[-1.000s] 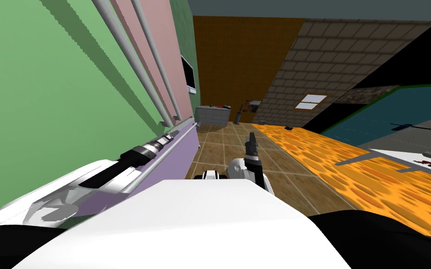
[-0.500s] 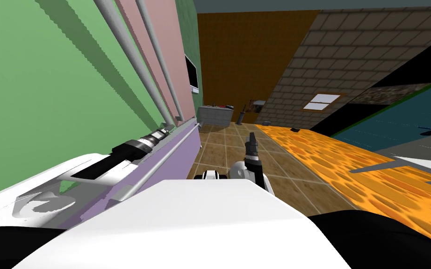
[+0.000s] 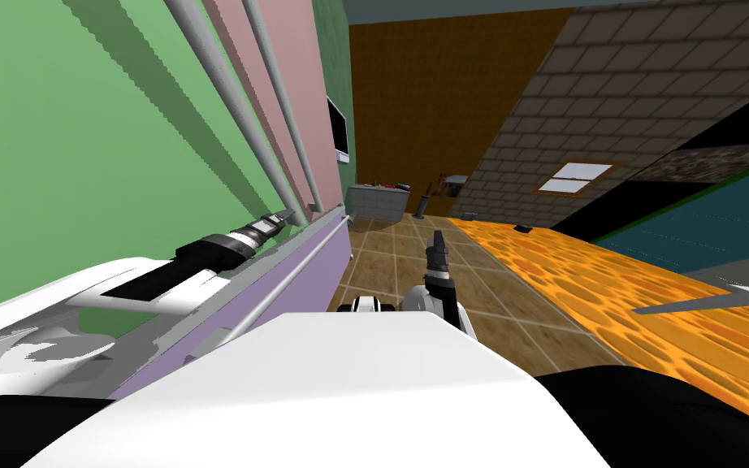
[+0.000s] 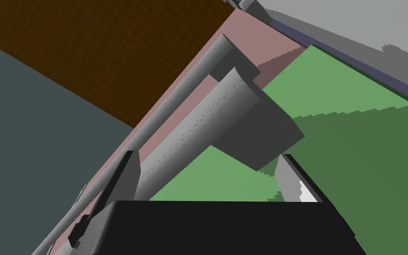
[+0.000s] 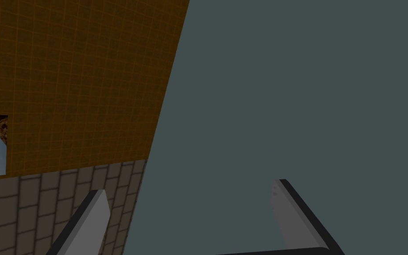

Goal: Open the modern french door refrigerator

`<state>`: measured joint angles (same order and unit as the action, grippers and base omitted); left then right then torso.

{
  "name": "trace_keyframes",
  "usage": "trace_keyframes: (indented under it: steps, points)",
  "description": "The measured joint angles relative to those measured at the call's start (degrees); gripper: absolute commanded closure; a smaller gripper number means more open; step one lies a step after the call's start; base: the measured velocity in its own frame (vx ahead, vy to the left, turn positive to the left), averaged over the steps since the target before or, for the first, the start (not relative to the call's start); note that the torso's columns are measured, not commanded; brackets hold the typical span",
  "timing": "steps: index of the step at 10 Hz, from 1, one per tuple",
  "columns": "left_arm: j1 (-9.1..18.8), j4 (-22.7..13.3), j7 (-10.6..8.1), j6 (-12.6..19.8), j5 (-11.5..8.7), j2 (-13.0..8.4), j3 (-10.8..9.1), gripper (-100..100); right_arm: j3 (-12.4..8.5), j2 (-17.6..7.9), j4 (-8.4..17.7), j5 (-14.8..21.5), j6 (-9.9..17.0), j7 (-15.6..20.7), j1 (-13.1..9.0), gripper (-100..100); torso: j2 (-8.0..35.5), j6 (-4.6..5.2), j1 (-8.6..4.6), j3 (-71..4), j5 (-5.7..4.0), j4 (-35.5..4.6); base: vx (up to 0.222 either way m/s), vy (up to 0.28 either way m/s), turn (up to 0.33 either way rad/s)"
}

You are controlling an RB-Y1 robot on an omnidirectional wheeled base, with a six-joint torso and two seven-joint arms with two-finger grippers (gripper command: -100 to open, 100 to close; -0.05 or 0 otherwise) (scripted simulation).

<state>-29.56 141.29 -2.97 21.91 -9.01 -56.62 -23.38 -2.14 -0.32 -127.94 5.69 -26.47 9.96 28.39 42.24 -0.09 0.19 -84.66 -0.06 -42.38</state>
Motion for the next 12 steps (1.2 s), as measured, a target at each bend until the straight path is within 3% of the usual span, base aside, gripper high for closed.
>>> trace_keyframes:
  steps: [3,5,8,12]
  points:
    - [0.9,0.7,-1.46,2.4,-1.6,-1.8,-2.64,-100,0.0,0.0,0.0,0.0,0.0,0.0,0.0,0,-0.1,0.02,0.16,-0.2,-0.05,0.0,0.059,0.008,0.046]
    - [2.4,2.0,-2.08,4.3,-1.8,-2.8,-3.28,-100,0.0,0.0,0.0,0.0,0.0,0.0,0.0,0,-0.3,0.06,0.23,-0.2,0.03,0.0,0.043,0.012,0.04]
    - [1.1,4.5,-2.57,4.6,-2.9,-3.4,-6.16,-100,0.0,0.0,0.0,0.0,0.0,0.0,0.0,0,-0.1,0.1,0.21,-0.2,-0.1,0.1,0.03,0.006,0.031]
    - [1.4,7.3,-2.75,4.6,-3.0,-3.7,-6.66,-100,0.0,0.0,0.0,0.0,0.0,0.0,0.0,0,-0.2,0.24,0.09,-0.3,-0.11,0.2,0.024,-0.007,0.024]
